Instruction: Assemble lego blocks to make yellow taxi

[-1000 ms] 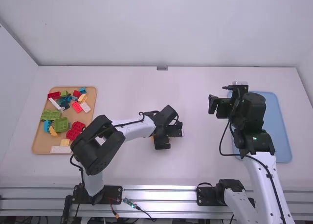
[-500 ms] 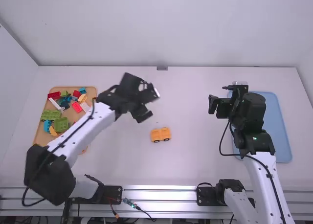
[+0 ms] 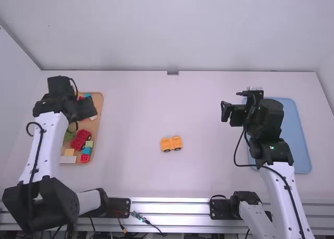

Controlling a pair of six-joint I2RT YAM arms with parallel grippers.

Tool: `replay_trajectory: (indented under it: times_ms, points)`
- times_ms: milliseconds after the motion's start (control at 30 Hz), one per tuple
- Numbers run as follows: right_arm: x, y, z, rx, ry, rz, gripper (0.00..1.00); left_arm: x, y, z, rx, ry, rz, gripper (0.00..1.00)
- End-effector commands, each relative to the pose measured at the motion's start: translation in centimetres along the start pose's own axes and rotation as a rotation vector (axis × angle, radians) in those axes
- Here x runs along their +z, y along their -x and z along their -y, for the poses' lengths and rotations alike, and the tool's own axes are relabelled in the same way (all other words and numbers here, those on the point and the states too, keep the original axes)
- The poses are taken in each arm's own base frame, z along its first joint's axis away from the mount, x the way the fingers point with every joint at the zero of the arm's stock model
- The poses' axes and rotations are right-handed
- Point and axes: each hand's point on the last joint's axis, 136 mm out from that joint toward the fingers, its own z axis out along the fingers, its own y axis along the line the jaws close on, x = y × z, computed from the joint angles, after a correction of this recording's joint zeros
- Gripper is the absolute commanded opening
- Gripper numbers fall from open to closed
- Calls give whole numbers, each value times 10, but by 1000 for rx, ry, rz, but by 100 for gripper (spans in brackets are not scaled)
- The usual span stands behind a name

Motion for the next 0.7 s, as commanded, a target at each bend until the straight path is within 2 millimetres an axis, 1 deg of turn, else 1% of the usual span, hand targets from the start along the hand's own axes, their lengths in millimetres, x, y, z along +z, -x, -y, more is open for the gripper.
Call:
replay_trajectory:
  times_ms: [0,33,100,133,200,267,300,400,467,533,567,600,633,667]
  points:
    - [-9,21,-4,-12,10,54,100,1,0,-50,-438,210,49,99]
    - [-9,21,-4,-12,10,54,99,1,0,-52,-452,216,49,99]
    - [-9,21,-5,-12,10,54,99,2,-14,-70,-565,278,13,99]
    - [-9,21,-5,-12,10,54,99,2,-14,-70,-565,278,13,99]
    - [-9,21,-5,-13,12,54,99,8,-19,-79,-579,292,1,99]
    - [-9,21,-5,-12,11,54,99,11,-19,-83,-572,295,2,99]
    - [-9,21,-5,-12,10,54,99,17,-20,-85,-578,283,-1,99]
    - [-9,21,-5,-13,14,54,99,29,-24,-84,-617,210,-44,99]
    - [-9,21,-5,-12,15,54,99,44,-26,-84,-625,153,-94,99]
    - [-9,21,-5,-12,15,53,99,57,-30,-89,-647,140,-136,99]
    - [-9,20,-5,-12,14,53,99,66,-35,-95,-666,156,-170,100]
    - [-9,20,-5,-11,14,51,99,75,-40,-99,-682,174,-198,96]
    - [-9,20,-5,-11,15,50,99,82,-43,-101,-687,183,-218,93]
    - [-9,20,-5,-11,15,50,99,84,-44,-102,-687,185,-224,93]
